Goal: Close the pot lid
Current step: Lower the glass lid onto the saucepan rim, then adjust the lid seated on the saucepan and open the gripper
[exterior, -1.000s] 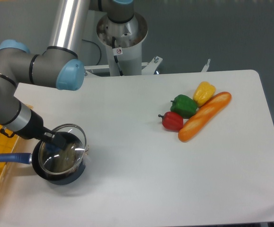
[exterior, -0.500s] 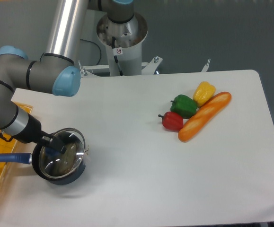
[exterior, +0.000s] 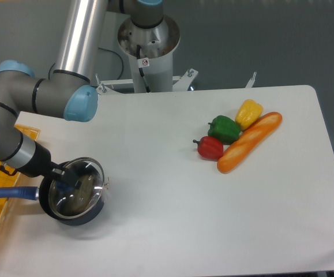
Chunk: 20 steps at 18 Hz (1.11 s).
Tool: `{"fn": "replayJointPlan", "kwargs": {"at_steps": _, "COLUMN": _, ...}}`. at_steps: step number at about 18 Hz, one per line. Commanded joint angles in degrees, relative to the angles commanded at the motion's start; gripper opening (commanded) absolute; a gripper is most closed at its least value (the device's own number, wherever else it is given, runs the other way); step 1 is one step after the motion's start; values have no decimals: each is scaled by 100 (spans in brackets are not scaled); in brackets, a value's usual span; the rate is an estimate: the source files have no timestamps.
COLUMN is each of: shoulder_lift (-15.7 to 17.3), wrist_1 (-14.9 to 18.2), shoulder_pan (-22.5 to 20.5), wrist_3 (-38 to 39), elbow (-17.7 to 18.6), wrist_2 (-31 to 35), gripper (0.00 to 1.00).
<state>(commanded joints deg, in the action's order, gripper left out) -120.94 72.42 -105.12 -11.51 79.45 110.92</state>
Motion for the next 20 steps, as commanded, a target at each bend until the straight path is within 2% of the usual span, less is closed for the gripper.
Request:
{"fn": "replayJointPlan", "kwargs": {"at_steps": 4, "shoulder_lift": -18, "wrist_1": 0, "shoulder_pan": 35, "wrist_3": 0, "elbow": 0, "wrist_2": 0, "gripper": 49}}
{"fn": "replayJointPlan", "kwargs": {"at_steps": 11, "shoulder_lift": -26, "wrist_1": 0, "shoulder_pan": 44, "wrist_3": 0, "elbow": 0, "wrist_2": 9, "gripper": 67}}
{"fn": "replayJointPlan", "kwargs": {"at_steps": 20, "shoulder_lift": -70, "wrist_1": 0, "shoulder_pan": 97, "wrist_3": 0, "elbow": -9, "wrist_2": 149, "gripper": 78}}
